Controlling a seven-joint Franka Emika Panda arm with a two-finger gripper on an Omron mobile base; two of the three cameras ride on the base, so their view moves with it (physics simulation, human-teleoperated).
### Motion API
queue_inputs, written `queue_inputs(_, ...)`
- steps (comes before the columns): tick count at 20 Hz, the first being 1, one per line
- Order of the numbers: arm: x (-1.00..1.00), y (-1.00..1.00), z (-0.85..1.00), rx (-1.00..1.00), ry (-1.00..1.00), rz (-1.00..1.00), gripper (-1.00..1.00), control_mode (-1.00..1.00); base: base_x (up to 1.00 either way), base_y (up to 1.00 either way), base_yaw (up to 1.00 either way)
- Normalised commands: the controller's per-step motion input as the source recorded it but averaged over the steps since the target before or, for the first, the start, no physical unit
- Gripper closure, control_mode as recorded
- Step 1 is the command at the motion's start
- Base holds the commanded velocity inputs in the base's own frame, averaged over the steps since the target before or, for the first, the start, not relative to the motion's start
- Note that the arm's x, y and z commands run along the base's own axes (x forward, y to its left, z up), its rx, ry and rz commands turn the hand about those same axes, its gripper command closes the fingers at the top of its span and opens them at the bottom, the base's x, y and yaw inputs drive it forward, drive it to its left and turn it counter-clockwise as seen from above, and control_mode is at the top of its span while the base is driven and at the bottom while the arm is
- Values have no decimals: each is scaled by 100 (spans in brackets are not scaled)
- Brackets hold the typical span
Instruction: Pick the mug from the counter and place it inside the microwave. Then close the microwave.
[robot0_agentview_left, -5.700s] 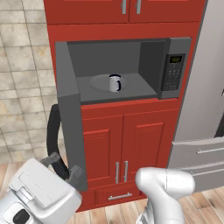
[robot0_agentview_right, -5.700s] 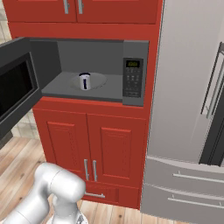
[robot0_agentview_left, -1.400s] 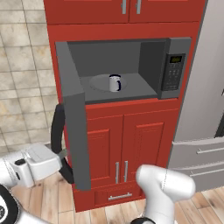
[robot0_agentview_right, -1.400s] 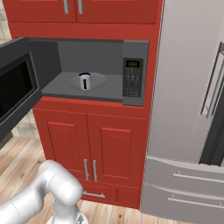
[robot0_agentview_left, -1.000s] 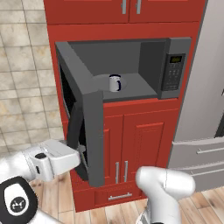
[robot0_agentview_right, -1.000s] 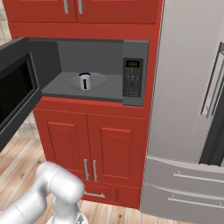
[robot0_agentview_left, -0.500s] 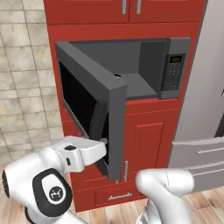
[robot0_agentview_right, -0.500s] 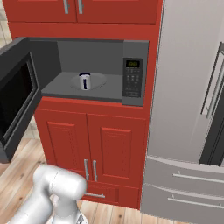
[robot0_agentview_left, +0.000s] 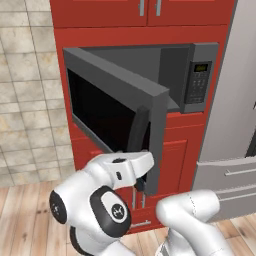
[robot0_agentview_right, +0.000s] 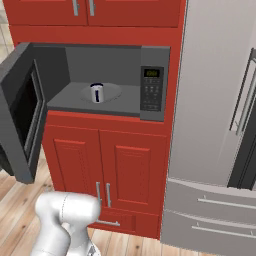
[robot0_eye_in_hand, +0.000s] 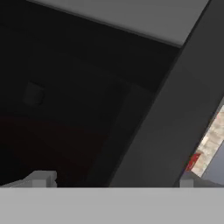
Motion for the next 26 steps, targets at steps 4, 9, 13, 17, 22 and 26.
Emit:
queue_inputs(4,35,-44,16,0,5,15,-100,-100,0,0,0)
queue_inputs(9,51,-38,25,0,2,10,-100,-100,0,0,0)
queue_inputs(13,56,-33,36,0,6,5,-100,-100,0,0,0)
queue_inputs(17,53,-31,41,0,10,4,-100,-100,0,0,0)
queue_inputs(22,56,-30,39,0,10,4,-100,-100,0,0,0)
queue_inputs(26,56,-26,37,0,9,4,-100,-100,0,0,0)
